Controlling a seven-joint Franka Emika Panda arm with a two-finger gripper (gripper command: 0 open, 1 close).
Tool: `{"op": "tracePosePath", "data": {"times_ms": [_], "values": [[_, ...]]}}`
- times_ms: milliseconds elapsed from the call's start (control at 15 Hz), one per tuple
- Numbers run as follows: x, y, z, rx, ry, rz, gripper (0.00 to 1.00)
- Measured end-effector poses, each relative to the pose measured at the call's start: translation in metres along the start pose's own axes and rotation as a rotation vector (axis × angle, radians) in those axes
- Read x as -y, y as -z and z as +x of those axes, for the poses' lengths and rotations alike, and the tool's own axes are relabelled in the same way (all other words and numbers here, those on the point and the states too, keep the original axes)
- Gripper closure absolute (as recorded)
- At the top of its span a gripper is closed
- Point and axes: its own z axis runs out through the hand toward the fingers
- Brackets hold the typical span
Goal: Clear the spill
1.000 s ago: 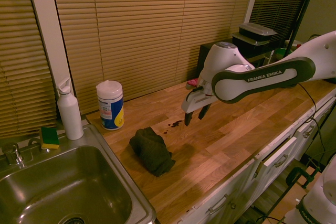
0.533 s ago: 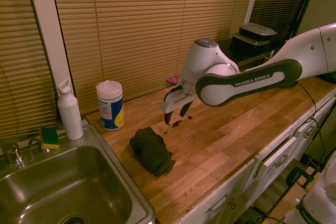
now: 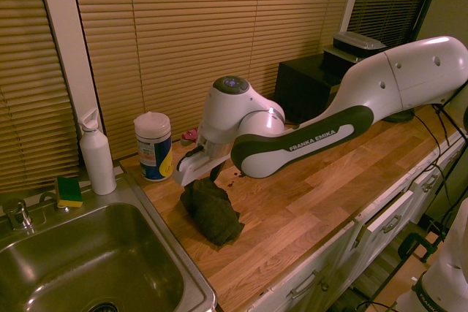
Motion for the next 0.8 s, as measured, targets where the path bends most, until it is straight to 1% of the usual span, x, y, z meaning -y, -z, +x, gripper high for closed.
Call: {"op": "tracePosePath", "data": {"times_ms": [333,400,800], "values": [[0.006,-0.036,0.001,0.013,-0.001,-0.049,0.00],[0.005,-0.040,0.004,0.014,-0.004,-0.059,1.00],[0.002,-0.057,0.008,0.023,-0.014,-0.104,1.00]]}}
